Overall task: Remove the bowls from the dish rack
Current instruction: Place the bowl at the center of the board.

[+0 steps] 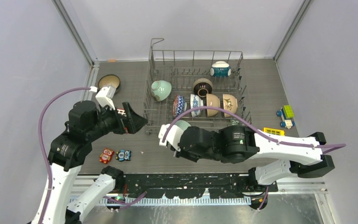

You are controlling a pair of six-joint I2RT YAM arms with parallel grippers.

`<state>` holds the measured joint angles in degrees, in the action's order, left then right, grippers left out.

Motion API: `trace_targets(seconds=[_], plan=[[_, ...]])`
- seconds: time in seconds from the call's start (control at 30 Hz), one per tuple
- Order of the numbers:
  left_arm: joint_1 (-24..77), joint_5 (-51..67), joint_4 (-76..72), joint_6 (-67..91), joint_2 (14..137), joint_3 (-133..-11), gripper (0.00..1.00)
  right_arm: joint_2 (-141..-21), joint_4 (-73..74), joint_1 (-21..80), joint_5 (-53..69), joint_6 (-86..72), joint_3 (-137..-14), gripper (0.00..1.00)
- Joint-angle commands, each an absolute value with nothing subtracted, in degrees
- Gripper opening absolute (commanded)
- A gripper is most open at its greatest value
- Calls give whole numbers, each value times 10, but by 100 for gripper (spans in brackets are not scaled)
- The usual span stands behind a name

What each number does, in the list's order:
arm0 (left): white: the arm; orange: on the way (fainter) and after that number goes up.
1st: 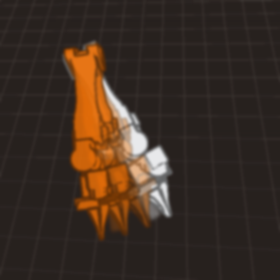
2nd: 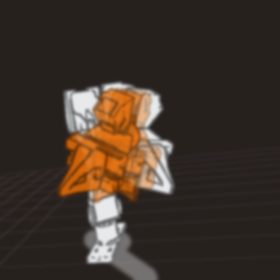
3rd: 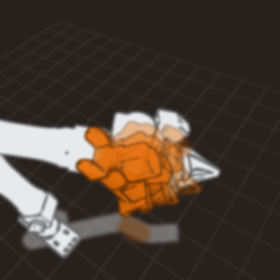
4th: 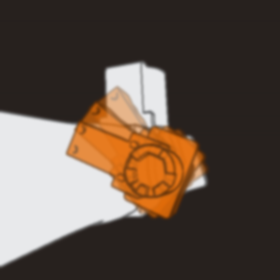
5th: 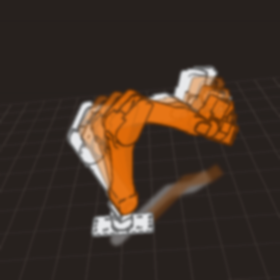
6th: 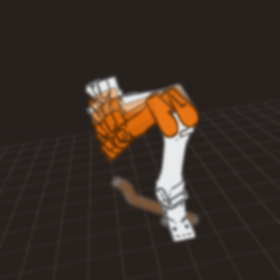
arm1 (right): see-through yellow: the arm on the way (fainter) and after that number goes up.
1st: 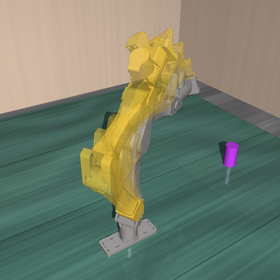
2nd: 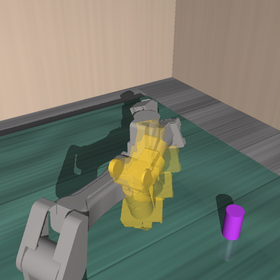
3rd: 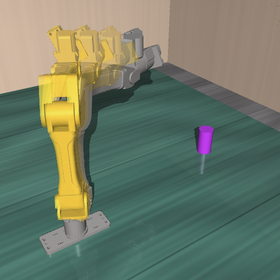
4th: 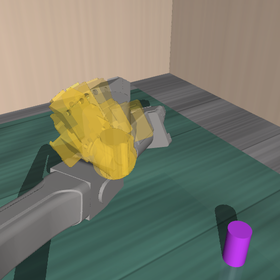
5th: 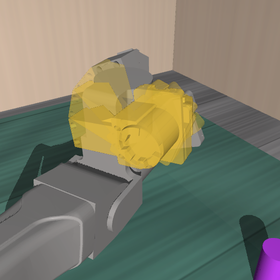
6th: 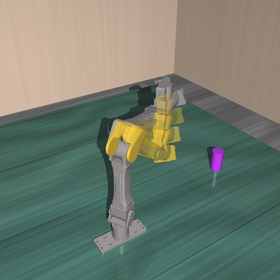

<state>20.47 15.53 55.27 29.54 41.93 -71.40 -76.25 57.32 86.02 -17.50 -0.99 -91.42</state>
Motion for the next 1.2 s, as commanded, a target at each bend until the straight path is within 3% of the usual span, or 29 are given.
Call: trace_targets(seconds=[0.0, 0.37, 0.7, 0.87, 1.17], plan=[[228, 225, 561, 290, 407, -712, 100, -745, 526, 891, -203, 65, -882, 1], [298, 249, 562, 289, 413, -701, 100, -807, 574, 969, -214, 108, -838, 1], [574, -34, 656, 261, 591, -800, 92, -850, 606, 972, -224, 138, -865, 1], [584, -38, 671, 251, 625, -827, 89, -853, 617, 973, -232, 143, -869, 1], [596, -10, 694, 254, 657, -805, 72, -847, 619, 976, -246, 155, -869, 1]])
